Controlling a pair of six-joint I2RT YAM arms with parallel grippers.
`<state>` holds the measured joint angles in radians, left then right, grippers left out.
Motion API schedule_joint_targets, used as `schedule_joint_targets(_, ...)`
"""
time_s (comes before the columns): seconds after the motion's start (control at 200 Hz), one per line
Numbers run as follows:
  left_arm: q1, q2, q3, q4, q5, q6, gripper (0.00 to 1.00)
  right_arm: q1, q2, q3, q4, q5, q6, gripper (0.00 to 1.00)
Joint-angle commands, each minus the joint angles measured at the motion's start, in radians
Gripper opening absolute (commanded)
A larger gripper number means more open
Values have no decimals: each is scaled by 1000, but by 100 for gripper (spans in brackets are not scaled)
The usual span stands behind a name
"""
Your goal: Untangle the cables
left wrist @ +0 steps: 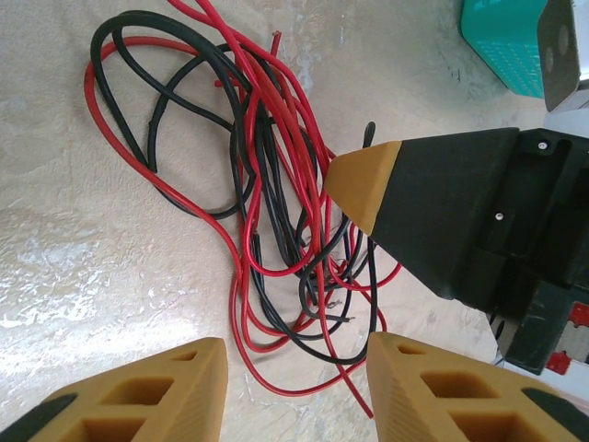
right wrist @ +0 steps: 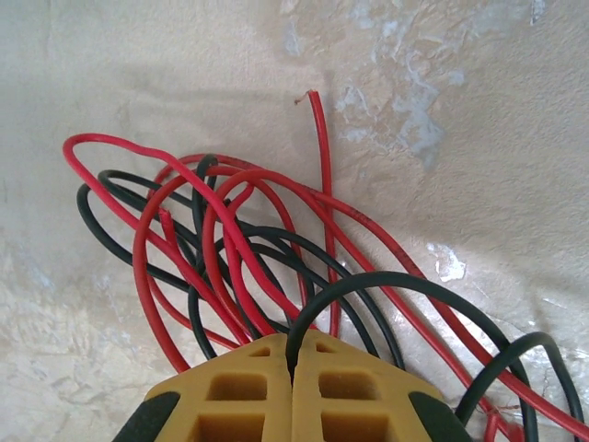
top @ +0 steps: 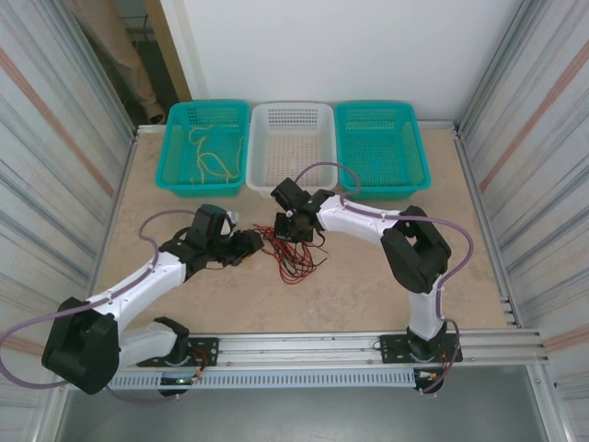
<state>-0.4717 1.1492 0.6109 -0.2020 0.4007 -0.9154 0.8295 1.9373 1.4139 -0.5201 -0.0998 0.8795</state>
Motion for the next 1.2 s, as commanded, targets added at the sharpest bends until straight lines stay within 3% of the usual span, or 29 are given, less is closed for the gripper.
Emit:
schedule_joint_targets(0.0, -4, 13, -5, 25, 17, -2, 46, 4, -31, 26, -35, 38, -34, 0)
schedule_joint_targets(0.215, -5, 42, 18, 47, 26, 1, 48, 75, -196, 22, -44, 122, -127, 0)
schedule_joint_targets(0.526, -32, 119, 27, 184, 66, -51, 64, 163, -472, -50, 84, 115, -191, 0)
schedule_joint_targets(0.792, -50, 213, 38, 204, 65, -74, 53, 169, -641, -15, 150, 100, -235, 0)
schedule_joint_targets(1.193, -51, 309, 12, 241, 71, -95, 47, 127, -819, 92, 135, 93, -343, 0)
